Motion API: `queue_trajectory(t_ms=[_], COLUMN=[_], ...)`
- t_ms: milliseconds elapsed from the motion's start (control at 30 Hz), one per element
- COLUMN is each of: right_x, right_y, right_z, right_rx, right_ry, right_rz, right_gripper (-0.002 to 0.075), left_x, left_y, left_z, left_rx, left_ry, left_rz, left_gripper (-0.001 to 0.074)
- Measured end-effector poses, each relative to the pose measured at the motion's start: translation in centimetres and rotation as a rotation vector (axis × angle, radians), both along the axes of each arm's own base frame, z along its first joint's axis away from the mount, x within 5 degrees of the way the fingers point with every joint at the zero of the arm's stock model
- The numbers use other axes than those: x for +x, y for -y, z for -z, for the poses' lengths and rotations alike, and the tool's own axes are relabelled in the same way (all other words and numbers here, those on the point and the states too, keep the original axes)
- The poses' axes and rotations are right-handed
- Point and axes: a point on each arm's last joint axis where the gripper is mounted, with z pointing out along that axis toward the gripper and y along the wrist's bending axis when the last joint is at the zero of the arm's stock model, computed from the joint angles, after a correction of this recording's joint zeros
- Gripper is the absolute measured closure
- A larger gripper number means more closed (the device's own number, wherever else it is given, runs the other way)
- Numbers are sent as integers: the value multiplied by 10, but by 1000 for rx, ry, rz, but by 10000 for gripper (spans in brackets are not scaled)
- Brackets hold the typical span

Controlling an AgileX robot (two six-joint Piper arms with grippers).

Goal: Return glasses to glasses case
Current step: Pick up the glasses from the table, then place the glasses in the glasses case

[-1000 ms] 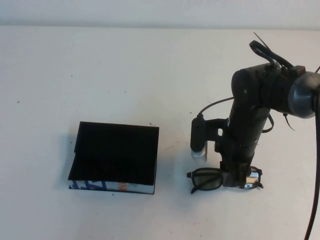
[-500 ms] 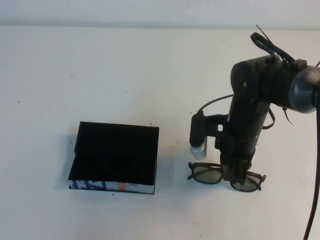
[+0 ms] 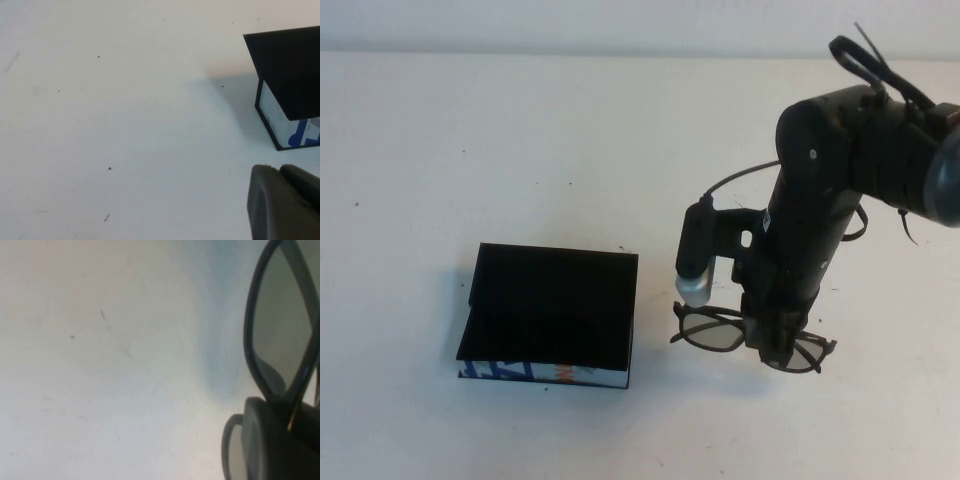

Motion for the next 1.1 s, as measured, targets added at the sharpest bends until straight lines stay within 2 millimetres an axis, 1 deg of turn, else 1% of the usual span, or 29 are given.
queue_trajectory(t_ms=[67, 167, 233, 333, 567, 700, 867, 1000, 1100], right_x=[-11, -21, -21, -18, -11, -10, -8, -7, -6], right_y=[-6, -20, -33, -57, -122, -149, -167, -173, -173], right_z=[-17, -32, -37, -44, -35, -31, -28, -17, -12], right_rx=[24, 55, 74, 106, 158, 185, 193, 169, 155], right_ry=[33, 50, 59, 85, 108, 134, 166, 162, 164], right_rz=[-8, -16, -1, -14, -80, -119, -148, -159, -163], right_gripper=[711, 711, 711, 711, 711, 711, 711, 711, 711], left_x=[0, 0, 0, 0, 0, 0, 0, 0, 0], left_y=[0, 0, 0, 0, 0, 0, 0, 0, 0], left_z=[0, 0, 0, 0, 0, 0, 0, 0, 0], left_rx=[0, 0, 0, 0, 0, 0, 0, 0, 0], left_ry=[0, 0, 0, 0, 0, 0, 0, 0, 0], left_rz=[0, 0, 0, 0, 0, 0, 0, 0, 0], left_gripper=[738, 738, 738, 738, 738, 738, 738, 738, 738])
